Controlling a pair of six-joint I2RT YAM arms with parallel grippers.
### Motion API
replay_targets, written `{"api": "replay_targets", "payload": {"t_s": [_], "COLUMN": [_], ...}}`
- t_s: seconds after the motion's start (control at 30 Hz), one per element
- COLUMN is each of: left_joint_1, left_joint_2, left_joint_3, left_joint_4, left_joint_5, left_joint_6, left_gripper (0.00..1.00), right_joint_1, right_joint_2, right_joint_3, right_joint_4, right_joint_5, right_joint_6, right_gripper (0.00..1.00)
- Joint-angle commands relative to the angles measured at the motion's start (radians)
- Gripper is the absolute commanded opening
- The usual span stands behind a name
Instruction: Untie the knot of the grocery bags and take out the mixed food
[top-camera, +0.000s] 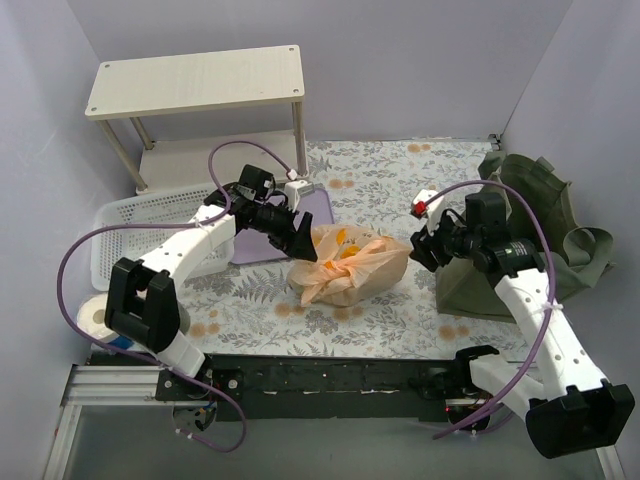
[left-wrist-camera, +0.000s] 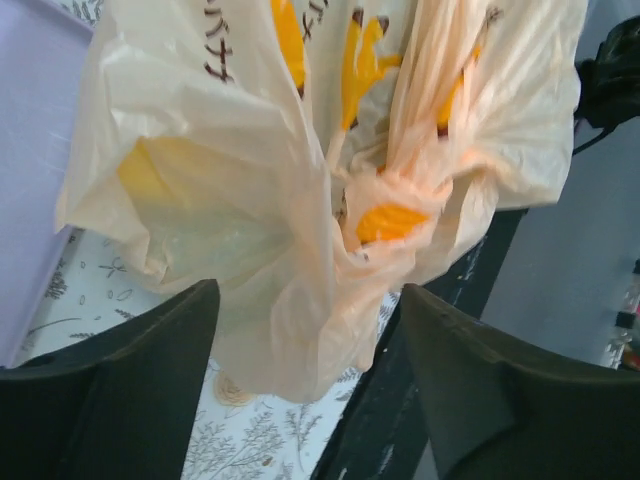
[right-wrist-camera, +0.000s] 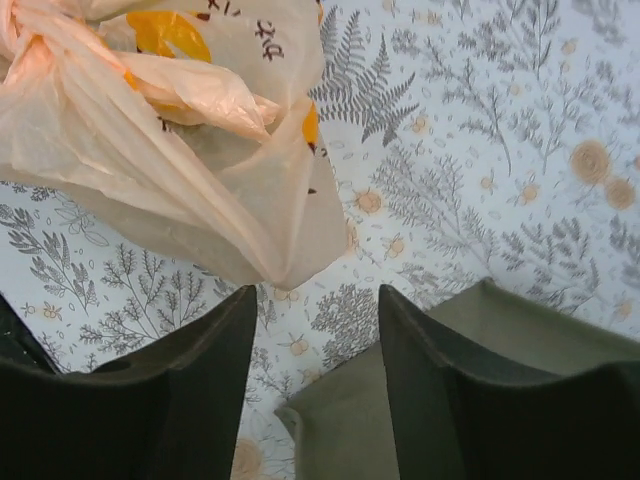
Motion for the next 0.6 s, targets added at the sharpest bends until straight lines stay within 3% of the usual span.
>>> {"api": "replay_targets", "payload": {"t_s": [0.0,0.1,0.23,0.47,0.53,0.57], "left_joint_1": [0.003,0.003,-0.006,-0.008,-0.006,-0.008], "left_joint_2": [-0.007,0.033,0.089,0.101,0.102,0.102], "left_joint_3": [0.063,0.146,0.187,0.091,0.072,0.06], "left_joint_4": [-0.001,-0.011,-0.031,-0.004,0.0,-0.002], "left_joint_5": [0.036,0.034,0.016,-0.051,-0.058,-0.055], "left_joint_6": [0.003,0.013,0.022,0.013,0.023,0.037], "left_gripper": [0.76,0.79,0.79,0.75,0.73,0.7], "right_joint_1": [0.08,0.137,0.2,0.312,0.323,0.324], "right_joint_2": [0.072,0.141,0.215,0.281,0.284,0.275], "right_joint_3": [0.146,0.202,0.213,0.112,0.074,0.033], "right_joint_4": [0.035,0.064,0.108,0.182,0.258,0.284], "right_joint_5": [-0.038,-0.051,-0.077,-0.082,-0.008,0.024], "right_joint_6": [0.002,-0.001,-0.015,-0.004,0.078,0.106], "right_gripper": [0.7,0.76,0.77,0.79,0.77,0.67]}}
